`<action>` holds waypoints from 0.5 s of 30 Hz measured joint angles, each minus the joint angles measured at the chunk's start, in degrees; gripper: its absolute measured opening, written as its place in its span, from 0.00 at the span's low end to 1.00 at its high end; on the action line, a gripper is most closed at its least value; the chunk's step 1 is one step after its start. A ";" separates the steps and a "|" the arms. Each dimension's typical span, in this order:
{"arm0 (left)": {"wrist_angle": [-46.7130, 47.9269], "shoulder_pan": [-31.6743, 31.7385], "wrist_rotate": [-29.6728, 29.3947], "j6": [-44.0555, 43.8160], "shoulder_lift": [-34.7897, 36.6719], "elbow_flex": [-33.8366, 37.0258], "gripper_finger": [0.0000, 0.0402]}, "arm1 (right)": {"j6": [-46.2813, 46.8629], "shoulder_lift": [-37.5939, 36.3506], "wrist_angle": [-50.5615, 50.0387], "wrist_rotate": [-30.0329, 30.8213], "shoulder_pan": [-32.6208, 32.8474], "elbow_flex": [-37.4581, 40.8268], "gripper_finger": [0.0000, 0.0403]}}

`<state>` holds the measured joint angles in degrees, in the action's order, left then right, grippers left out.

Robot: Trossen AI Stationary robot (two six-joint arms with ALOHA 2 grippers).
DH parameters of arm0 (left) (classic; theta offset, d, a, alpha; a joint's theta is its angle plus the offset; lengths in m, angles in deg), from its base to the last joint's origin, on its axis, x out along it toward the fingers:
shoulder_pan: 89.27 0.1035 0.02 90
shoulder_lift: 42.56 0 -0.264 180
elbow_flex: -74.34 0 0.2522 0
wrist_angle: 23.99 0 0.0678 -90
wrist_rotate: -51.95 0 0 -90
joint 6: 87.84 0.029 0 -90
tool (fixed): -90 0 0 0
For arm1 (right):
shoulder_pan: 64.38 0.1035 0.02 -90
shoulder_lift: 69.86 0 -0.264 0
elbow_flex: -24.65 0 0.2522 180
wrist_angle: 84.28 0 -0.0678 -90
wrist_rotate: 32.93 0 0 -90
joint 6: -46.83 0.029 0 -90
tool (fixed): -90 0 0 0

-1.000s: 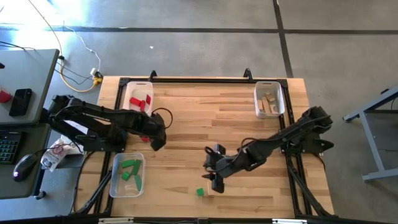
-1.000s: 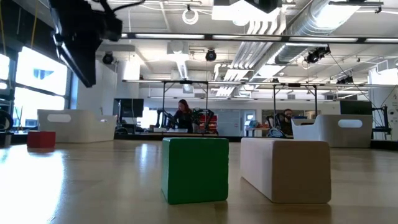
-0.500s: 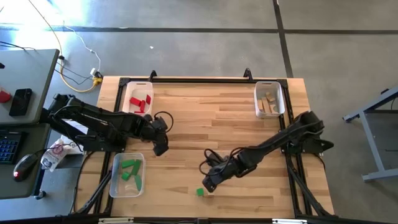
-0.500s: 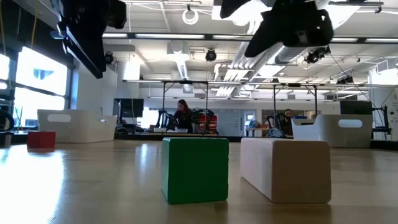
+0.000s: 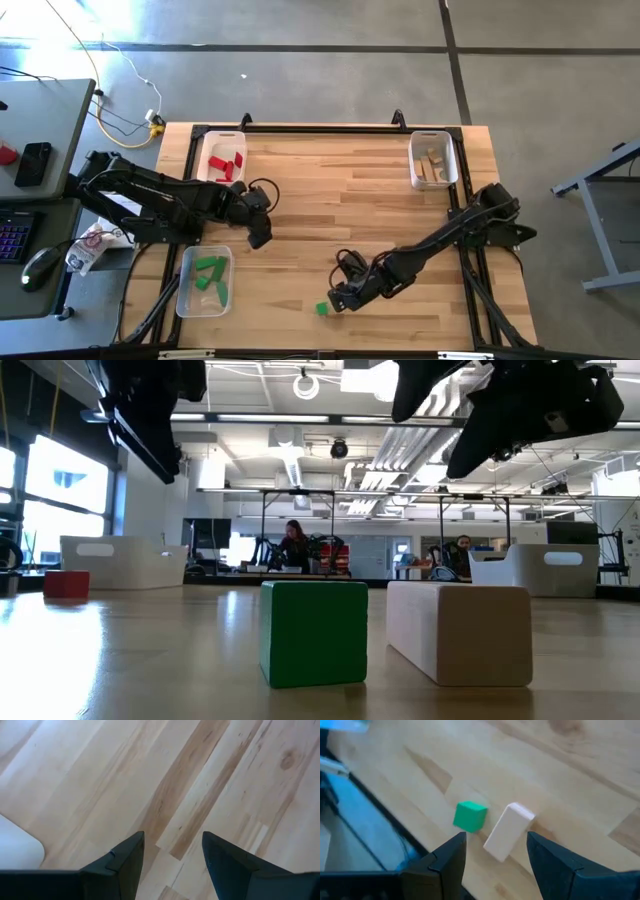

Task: Sort & place blocks by color
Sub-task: Put the light brown block into the gray bin

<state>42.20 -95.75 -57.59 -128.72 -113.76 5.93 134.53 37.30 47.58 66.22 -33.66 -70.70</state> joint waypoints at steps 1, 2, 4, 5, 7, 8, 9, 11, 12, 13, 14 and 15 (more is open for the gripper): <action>0.00 0.00 -0.46 0.32 0.00 0.00 0.46 | 0.60 0.00 -0.23 0.80 0.11 0.01 0.48; 0.00 0.00 -0.81 0.54 0.00 0.00 0.46 | 0.98 0.00 -0.27 1.52 0.19 0.01 0.48; 0.00 0.00 -1.24 0.57 0.00 0.00 0.46 | 2.02 0.00 -0.70 2.58 0.34 0.01 0.48; 0.00 0.02 -1.25 0.57 0.00 0.00 0.46 | 2.36 0.00 -0.94 2.94 0.37 0.01 0.48; 0.00 0.02 -1.26 0.59 0.00 0.00 0.46 | 2.50 0.00 -0.80 4.22 0.37 0.01 0.48; 0.00 0.02 -1.26 0.59 0.00 0.00 0.46 | 2.70 0.00 -0.78 4.34 0.37 0.01 0.48; 0.00 0.02 -1.30 0.59 0.00 0.00 0.46 | 3.40 0.09 -0.78 4.36 0.37 0.01 0.48; 0.00 0.02 -1.73 0.66 0.00 0.00 0.46 | 3.95 0.70 -0.45 4.32 0.46 0.01 0.48; 0.02 0.02 -2.05 1.01 0.00 0.00 0.46 | 3.99 1.21 -0.40 4.11 0.48 0.01 0.48; 0.00 0.02 -2.37 1.26 0.00 0.00 0.46 | 4.03 1.81 0.01 3.70 0.48 0.01 0.48; 0.00 0.02 -2.67 1.62 0.00 0.00 0.46 | 4.05 2.39 0.38 3.05 0.52 0.01 0.48; 0.01 0.02 -2.85 1.67 0.00 0.01 0.46 | 4.32 2.82 0.36 2.46 0.54 0.01 0.48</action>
<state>42.21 -95.73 -60.44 -127.05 -113.76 5.93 138.85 40.12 47.94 68.68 -33.12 -70.69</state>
